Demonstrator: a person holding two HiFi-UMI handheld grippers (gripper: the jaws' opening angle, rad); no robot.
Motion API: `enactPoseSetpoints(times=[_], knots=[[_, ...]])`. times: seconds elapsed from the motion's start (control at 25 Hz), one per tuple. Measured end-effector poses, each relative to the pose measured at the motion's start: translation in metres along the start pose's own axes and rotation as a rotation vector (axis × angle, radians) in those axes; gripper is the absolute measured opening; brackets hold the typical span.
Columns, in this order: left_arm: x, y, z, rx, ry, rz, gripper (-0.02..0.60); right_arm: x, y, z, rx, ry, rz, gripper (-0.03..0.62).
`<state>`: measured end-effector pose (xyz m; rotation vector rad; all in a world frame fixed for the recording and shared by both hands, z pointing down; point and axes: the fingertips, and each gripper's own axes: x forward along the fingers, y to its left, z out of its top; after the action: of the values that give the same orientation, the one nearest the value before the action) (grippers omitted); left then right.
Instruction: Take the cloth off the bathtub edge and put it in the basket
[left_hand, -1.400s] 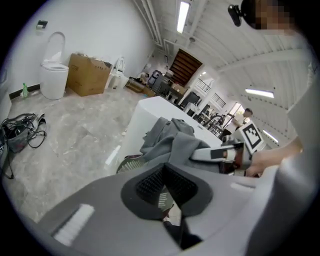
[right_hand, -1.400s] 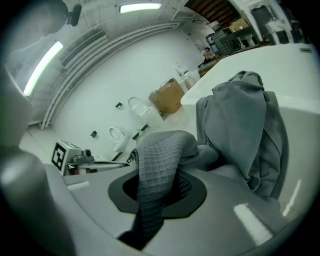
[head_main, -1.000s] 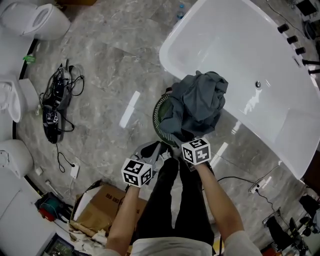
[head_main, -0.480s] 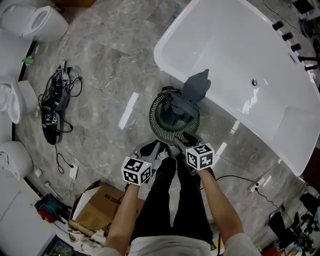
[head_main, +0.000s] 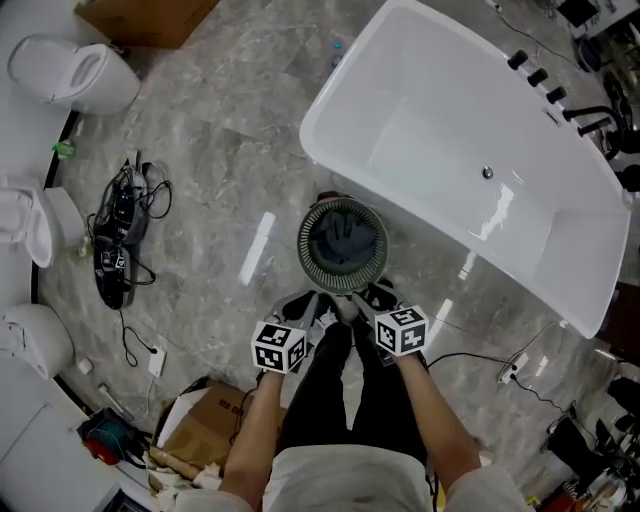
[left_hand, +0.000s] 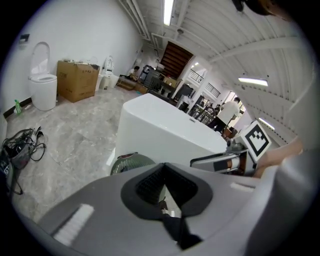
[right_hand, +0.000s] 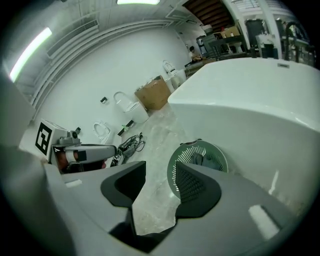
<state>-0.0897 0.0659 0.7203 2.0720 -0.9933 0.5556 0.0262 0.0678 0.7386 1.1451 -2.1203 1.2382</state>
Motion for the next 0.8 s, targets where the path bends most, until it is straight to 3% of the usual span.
enactPoseSetpoints(times=[0.16, 0.4, 0.6, 0.8], knots=[[-0.027, -0.018, 0.013, 0.024, 0.008, 0.005, 0.058, -0.041, 0.021, 0.018, -0.014, -0.047, -0.032, 0.167], [-0.072, -0.047, 0.029, 0.001, -0.003, 0.014, 0.058, -0.1, 0.064, 0.026, -0.071, -0.079, -0.048, 0.167], [-0.096, -0.068, 0.046, 0.057, -0.014, -0.007, 0.058, -0.129, 0.09, 0.026, -0.101, -0.093, -0.054, 0.167], [-0.106, -0.076, 0.03, 0.096, -0.009, -0.005, 0.058, -0.139, 0.102, 0.014, -0.183, -0.083, -0.081, 0.167]])
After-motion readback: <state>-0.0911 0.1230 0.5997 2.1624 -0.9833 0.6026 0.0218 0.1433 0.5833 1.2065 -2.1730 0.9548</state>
